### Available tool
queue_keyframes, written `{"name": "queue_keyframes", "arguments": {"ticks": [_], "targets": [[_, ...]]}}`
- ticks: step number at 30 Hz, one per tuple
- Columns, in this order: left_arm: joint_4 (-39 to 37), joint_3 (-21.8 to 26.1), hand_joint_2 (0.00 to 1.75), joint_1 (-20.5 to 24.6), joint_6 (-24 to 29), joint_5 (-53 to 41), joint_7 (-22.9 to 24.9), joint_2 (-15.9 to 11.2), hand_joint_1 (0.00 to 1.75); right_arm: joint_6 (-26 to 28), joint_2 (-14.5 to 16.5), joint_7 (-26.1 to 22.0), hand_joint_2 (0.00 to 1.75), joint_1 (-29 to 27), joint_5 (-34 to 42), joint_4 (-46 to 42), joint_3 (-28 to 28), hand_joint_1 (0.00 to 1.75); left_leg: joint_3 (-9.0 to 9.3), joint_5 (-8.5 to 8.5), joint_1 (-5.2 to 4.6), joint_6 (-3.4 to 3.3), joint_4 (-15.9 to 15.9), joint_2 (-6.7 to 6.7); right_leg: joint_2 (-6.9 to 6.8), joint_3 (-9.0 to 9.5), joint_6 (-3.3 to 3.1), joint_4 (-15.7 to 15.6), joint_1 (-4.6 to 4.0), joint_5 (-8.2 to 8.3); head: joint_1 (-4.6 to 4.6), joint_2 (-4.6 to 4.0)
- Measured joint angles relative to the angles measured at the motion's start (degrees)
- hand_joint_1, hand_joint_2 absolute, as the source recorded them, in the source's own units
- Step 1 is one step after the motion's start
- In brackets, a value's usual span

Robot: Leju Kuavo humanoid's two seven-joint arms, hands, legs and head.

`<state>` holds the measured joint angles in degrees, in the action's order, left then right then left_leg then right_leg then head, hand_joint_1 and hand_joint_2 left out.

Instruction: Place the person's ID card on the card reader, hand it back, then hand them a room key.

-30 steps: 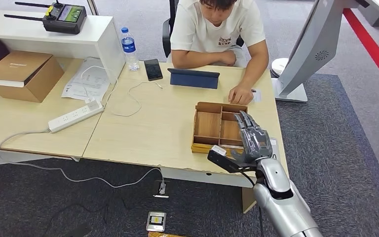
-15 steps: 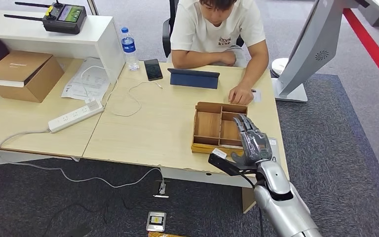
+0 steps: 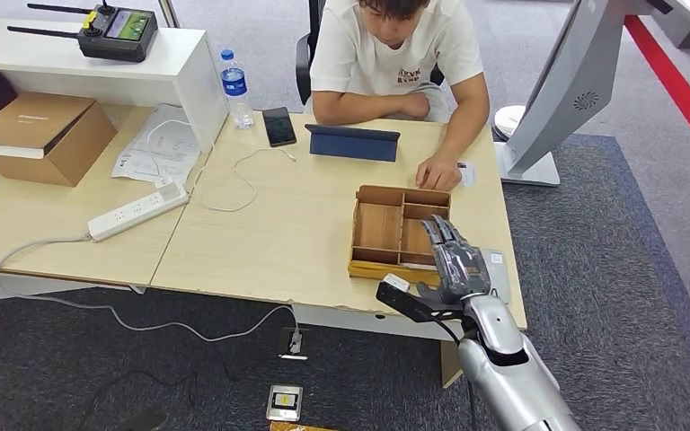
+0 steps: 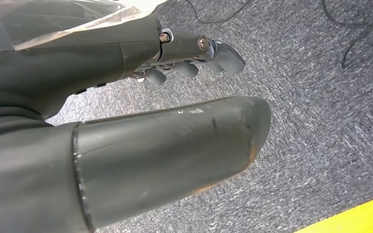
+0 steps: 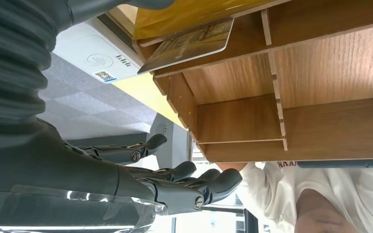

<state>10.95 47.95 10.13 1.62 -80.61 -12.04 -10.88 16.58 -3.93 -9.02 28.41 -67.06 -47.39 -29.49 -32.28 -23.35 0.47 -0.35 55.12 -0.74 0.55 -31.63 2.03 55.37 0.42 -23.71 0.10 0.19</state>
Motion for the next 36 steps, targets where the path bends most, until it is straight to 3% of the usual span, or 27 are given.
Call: {"name": "queue_keyframes", "arguments": {"ticks": [19, 36], "targets": [[0.01, 0.00, 0.00, 0.02, -0.09, -0.03, 0.04, 0.00, 0.00, 1.13, 2.50, -0.70, 1.75, 2.05, 1.85, 7.90, 0.00, 0.00, 0.01, 0.00, 0.00, 0.00, 0.00, 0.00, 0.00, 0.00, 0.00, 0.00, 0.00, 0.00, 0.01, 0.00], [0.02, 0.00, 0.00, -0.01, -0.17, -0.15, -0.02, 0.00, 0.00, 2.53, 1.73, -0.07, 1.75, 3.29, 3.58, 11.02, 0.44, 0.00, 0.01, 0.00, 0.00, 0.00, 0.00, 0.00, 0.00, -0.01, 0.00, 0.00, 0.00, 0.00, 0.01, -0.01]]}}
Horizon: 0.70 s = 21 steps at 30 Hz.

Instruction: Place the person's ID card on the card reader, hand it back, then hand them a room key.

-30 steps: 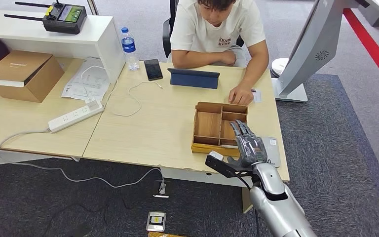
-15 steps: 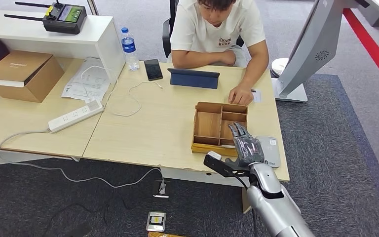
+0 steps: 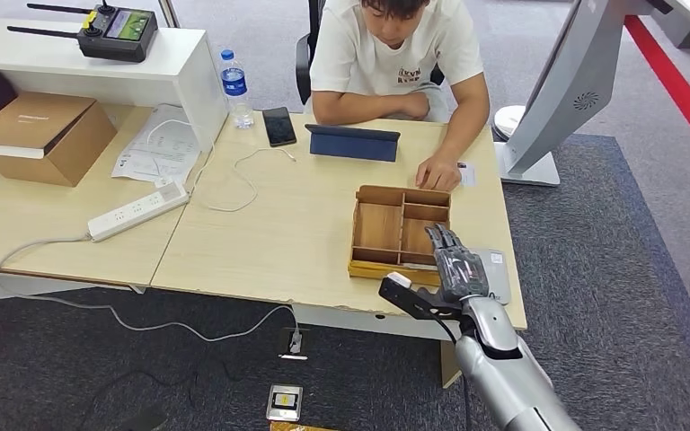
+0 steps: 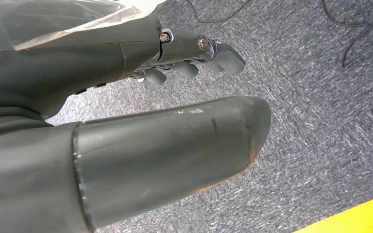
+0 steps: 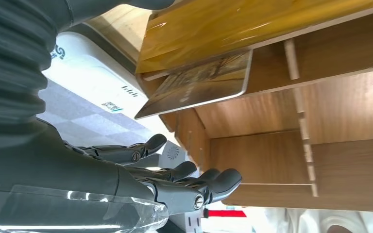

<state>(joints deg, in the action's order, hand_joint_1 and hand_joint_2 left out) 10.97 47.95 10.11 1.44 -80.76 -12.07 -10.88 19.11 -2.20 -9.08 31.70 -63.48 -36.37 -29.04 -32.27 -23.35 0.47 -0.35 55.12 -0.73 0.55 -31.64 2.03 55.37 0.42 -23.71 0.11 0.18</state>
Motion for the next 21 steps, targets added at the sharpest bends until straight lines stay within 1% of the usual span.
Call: {"name": "queue_keyframes", "arguments": {"ticks": [9, 21], "targets": [[0.00, 0.00, 0.00, 0.01, 0.00, -0.40, 0.00, 0.01, 0.00, 0.06, -1.32, 0.01, 1.75, 0.22, 0.27, 0.04, 0.45, 0.00, 0.00, 0.00, 0.00, 0.00, 0.00, 0.00, 0.00, 0.00, 0.00, 0.00, 0.00, 0.00, 0.00, 0.01], [0.00, -0.08, 0.00, 0.18, 0.02, -0.61, 0.00, 0.11, 0.00, 0.26, -1.43, -0.39, 1.75, 0.23, 0.25, 0.03, 0.45, 0.00, 0.00, 0.00, 0.00, 0.00, 0.00, 0.01, 0.00, 0.00, 0.00, 0.00, 0.00, 0.00, 0.00, 0.01]]}}
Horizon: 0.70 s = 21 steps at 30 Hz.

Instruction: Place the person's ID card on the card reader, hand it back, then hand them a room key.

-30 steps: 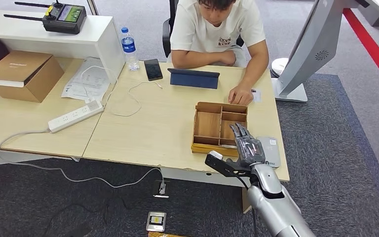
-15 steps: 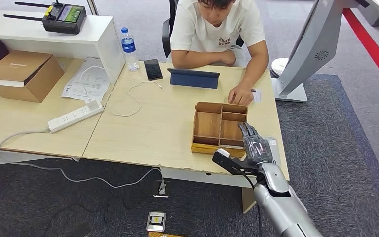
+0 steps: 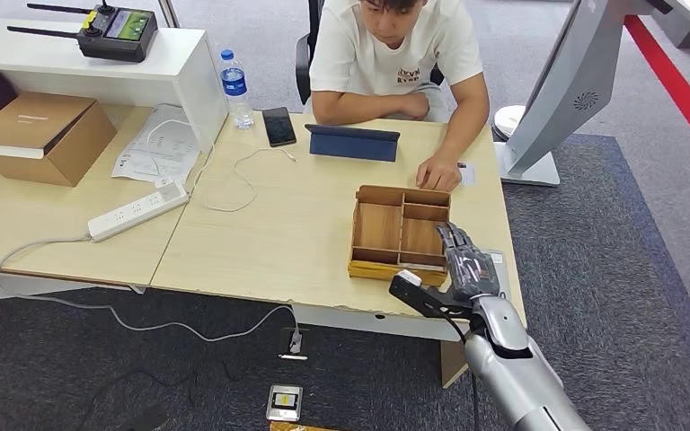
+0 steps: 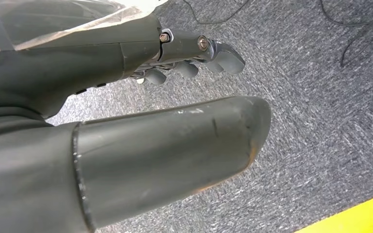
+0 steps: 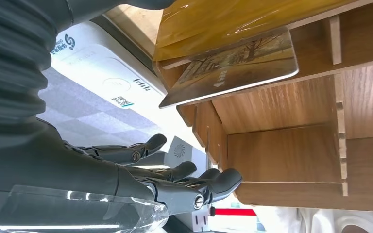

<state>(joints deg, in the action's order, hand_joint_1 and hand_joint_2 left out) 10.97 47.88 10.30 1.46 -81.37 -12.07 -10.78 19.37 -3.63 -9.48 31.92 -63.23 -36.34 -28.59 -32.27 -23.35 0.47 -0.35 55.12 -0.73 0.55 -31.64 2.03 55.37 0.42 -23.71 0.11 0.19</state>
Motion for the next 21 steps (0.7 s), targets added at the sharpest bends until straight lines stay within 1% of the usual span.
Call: {"name": "queue_keyframes", "arguments": {"ticks": [15, 16, 18, 20, 21], "targets": [[0.00, -0.02, 0.00, 0.22, 0.00, -0.08, 0.00, 0.07, 0.00, -0.05, 1.77, -0.56, 1.75, 0.61, 0.37, 0.01, -0.07, 0.00, 0.00, 0.00, 0.00, 0.00, 0.00, 0.00, 0.00, 0.00, 0.00, 0.00, 0.00, 0.00, 0.00, 0.00], [0.00, -0.02, 0.00, 0.24, 0.00, -0.09, 0.00, 0.08, 0.00, -0.08, 1.82, -0.56, 1.75, 0.63, 0.37, 0.01, -0.07, 0.03, 0.00, 0.00, 0.00, 0.00, 0.00, 0.00, 0.00, 0.00, 0.00, 0.00, 0.00, 0.00, 0.00, 0.00], [0.00, -0.03, 0.00, 0.29, 0.00, -0.14, 0.00, 0.12, 0.00, -0.13, 1.85, -0.56, 1.75, 0.69, 0.38, 0.02, -0.07, 0.79, 0.00, 0.00, 0.00, 0.00, 0.00, -0.01, 0.00, 0.00, 0.00, 0.00, 0.00, 0.00, 0.00, -0.01], [0.00, -0.03, 0.00, 0.33, 0.00, -0.17, 0.00, 0.18, 0.00, -0.40, 1.87, -0.56, 1.75, 0.76, 0.48, 0.08, -0.07, 1.61, 0.00, 0.00, 0.00, 0.00, 0.00, 0.00, 0.00, 0.00, 0.00, 0.00, 0.00, 0.00, 0.00, -0.01], [0.00, -0.04, 0.00, 0.37, 0.00, -0.17, 0.00, 0.21, 0.00, -0.68, 1.89, -0.55, 1.75, 0.80, 0.58, 0.14, -0.07, 1.68, 0.00, 0.00, 0.00, 0.00, 0.00, 0.00, 0.00, 0.01, 0.00, 0.00, 0.00, 0.00, 0.00, -0.01]]}}
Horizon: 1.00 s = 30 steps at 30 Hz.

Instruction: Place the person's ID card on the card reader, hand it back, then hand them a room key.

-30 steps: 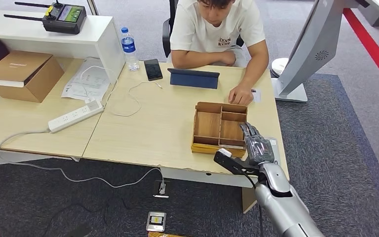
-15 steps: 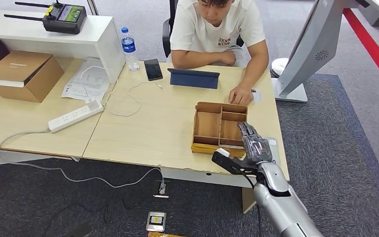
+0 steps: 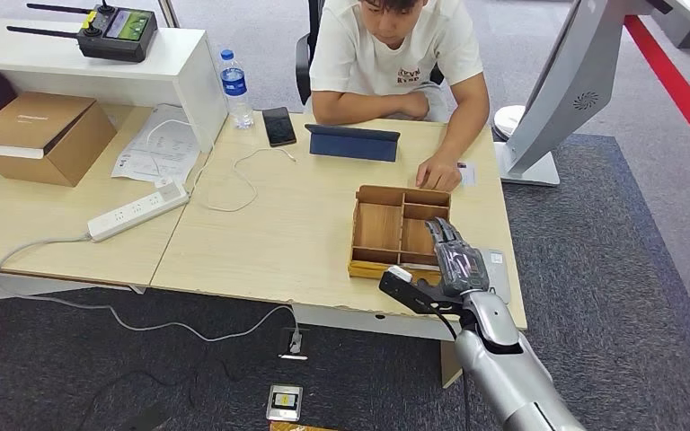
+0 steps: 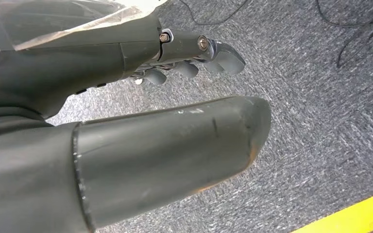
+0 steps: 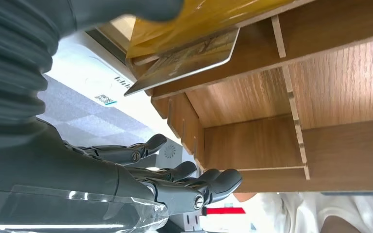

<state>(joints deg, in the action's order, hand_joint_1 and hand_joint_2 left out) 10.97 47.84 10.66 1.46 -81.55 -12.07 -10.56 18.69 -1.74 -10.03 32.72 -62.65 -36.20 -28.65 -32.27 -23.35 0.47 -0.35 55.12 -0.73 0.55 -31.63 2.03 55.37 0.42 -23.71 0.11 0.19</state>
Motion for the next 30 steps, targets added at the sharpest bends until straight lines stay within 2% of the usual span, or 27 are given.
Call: {"name": "queue_keyframes", "arguments": {"ticks": [2, 20, 30], "targets": [[0.00, -0.01, 0.00, 0.06, -0.01, 0.00, 0.00, 0.04, 0.00, -0.58, 0.02, 0.01, 1.75, 0.05, 0.19, 0.14, 0.00, 1.75, 0.00, 0.00, 0.00, 0.00, 0.00, 0.00, 0.00, 0.00, 0.00, 0.00, 0.00, 0.00, -0.01, -0.01], [0.00, -0.02, 0.00, 0.10, -0.02, 0.02, -0.02, 0.09, 0.00, -1.43, 0.00, 0.10, 1.75, 0.41, 0.29, 0.68, 0.00, 1.75, 0.00, 0.00, 0.00, 0.00, 0.00, 0.01, 0.00, 0.00, 0.00, 0.00, 0.00, 0.00, 0.00, 0.01], [0.00, -0.04, 0.00, 0.12, -0.02, 0.05, -0.06, 0.13, 0.00, -2.02, 0.04, -0.03, 1.75, 0.66, 0.40, 0.96, 0.01, 1.54, 0.01, 0.00, 0.00, 0.00, 0.00, 0.01, 0.00, 0.00, 0.00, 0.00, 0.00, 0.00, 0.00, -0.01]]}}
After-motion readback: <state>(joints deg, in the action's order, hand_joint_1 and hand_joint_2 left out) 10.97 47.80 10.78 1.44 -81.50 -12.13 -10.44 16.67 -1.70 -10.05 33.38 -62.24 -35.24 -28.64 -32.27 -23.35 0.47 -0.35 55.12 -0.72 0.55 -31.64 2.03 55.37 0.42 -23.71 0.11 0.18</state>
